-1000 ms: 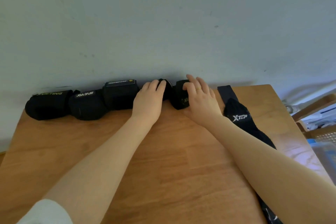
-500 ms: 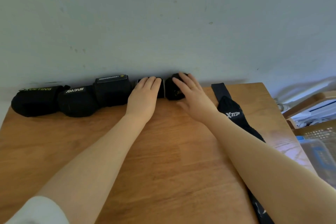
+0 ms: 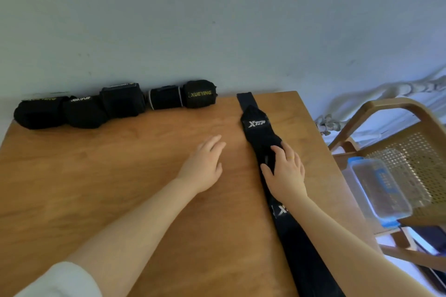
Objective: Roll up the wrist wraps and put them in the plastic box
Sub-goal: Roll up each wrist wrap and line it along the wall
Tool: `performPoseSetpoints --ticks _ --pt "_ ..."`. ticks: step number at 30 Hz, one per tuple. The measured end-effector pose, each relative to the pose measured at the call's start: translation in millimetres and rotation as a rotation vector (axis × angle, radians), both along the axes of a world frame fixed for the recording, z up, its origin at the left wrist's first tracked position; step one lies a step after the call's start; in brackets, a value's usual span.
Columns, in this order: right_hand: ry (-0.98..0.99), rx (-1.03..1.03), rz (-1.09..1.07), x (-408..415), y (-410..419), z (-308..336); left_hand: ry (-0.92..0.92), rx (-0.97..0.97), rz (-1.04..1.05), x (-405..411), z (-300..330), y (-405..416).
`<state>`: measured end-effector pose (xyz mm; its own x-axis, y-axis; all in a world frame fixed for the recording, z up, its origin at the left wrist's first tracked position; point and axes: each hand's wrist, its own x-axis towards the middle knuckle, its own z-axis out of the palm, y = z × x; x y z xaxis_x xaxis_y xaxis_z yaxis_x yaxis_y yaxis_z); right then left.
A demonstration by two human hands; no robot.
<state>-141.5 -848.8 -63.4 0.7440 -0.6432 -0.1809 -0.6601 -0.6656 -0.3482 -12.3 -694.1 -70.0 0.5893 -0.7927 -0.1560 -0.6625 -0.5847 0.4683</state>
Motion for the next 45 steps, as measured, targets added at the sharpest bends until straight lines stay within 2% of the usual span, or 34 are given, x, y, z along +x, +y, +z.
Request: performPoseSetpoints --ticks 4,9,13,16,18,21,23,26,28,31,33,36,39,42,45 --pt "0.064 0.154 -0.187 -60.8 -3.8 -4.0 0.074 0.016 -0.125 -54.4 -1.1 -8.8" --pt "0.067 0.261 -0.169 -98.3 -6.7 -5.5 0.112 0.05 -0.237 -117.4 -2.6 -25.7" --pt "-0.007 0.421 -0.233 -104.0 -13.7 -9.1 0.199 0.109 -0.115 -150.8 -6.7 -37.2" --pt "-0.158 0.736 -0.307 -106.9 -16.2 -4.7 0.35 0.003 0.107 -166.2 -2.2 -49.0" --pt "-0.245 0.799 -0.164 -110.7 -15.2 4.5 0.502 -0.083 0.232 -171.2 5.8 -56.0" --pt "-0.263 0.556 0.184 -115.4 -12.1 16.1 0.927 -0.343 0.42 -175.0 18.8 -63.3" --pt "-0.229 0.427 0.343 -115.9 -9.6 18.3 1.159 -0.447 0.497 -175.6 20.7 -66.4" --pt "-0.165 0.446 0.394 -114.5 -10.4 22.2 1.269 -0.487 0.588 -171.0 11.4 -67.0" --pt "-0.136 0.462 0.431 -115.6 -12.8 22.0 1.197 -0.468 0.667 -164.4 6.6 -66.7" --pt "0.01 0.314 0.562 -115.9 -11.5 12.4 0.883 -0.395 0.736 -150.9 0.4 -65.4" --pt "0.149 0.222 0.595 -111.3 -7.1 1.5 0.694 -0.321 0.685 -141.0 -0.5 -64.6" --pt "0.29 0.224 0.583 -96.3 -2.3 -11.3 0.359 -0.136 0.422 -125.4 -2.1 -58.9" --pt "0.31 0.224 0.594 -73.5 -6.0 -15.8 0.086 -0.014 0.135 -110.4 -2.7 -45.8" --pt "0.338 0.151 0.65 -44.0 -18.3 -13.0 0.007 0.114 -0.113 -97.8 -9.3 -31.9" --pt "0.407 0.075 0.715 -13.0 -30.4 -9.8 -0.098 0.284 -0.243 -82.7 -19.4 -21.9"
